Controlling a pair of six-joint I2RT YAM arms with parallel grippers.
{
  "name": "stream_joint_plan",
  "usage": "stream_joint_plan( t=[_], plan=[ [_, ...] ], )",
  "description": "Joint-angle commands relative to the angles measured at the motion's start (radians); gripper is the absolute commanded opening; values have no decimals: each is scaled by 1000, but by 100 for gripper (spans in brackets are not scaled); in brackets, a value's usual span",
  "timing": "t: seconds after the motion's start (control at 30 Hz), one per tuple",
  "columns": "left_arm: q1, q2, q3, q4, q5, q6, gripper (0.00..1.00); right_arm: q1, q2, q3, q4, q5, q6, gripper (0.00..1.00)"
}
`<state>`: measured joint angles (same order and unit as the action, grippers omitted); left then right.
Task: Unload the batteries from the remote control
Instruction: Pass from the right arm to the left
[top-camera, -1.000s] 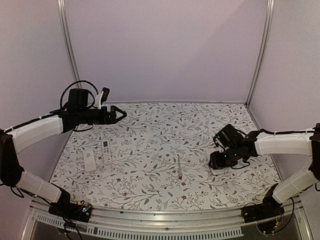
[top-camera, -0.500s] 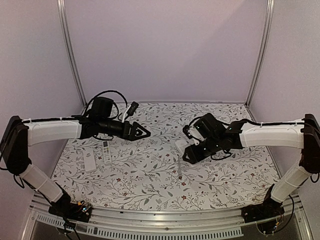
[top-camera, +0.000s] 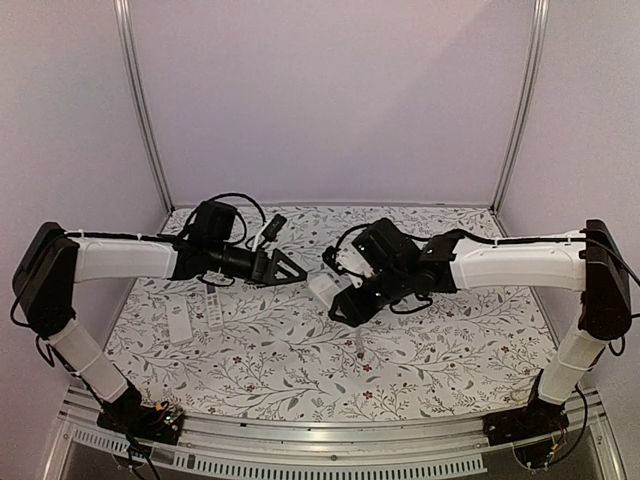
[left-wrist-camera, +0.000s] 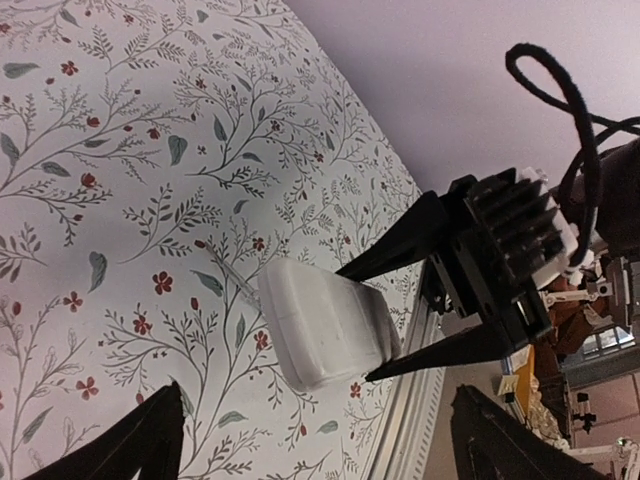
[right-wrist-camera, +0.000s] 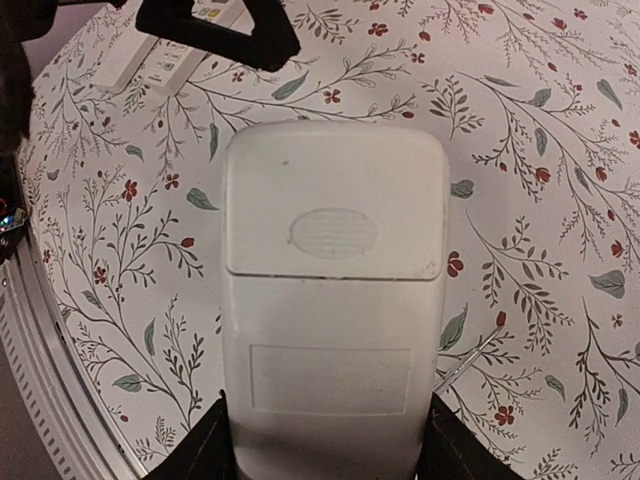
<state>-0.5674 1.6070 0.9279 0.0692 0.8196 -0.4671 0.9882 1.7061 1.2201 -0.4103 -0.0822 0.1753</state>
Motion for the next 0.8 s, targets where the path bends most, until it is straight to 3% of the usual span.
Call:
stream_joint_plan(
  t=[0.0,0.5,0.77],
  plan=[
    [-8,30,-1,27,47,-34,90,31,37,68,15,-15,-52,44],
    [-7,70,2,58,116,-95,63,67,76,120,-2,13,-110,44],
    [-7,83,2,58,130,-108,55,80,98,150,-28,53,-138,44]
  ],
)
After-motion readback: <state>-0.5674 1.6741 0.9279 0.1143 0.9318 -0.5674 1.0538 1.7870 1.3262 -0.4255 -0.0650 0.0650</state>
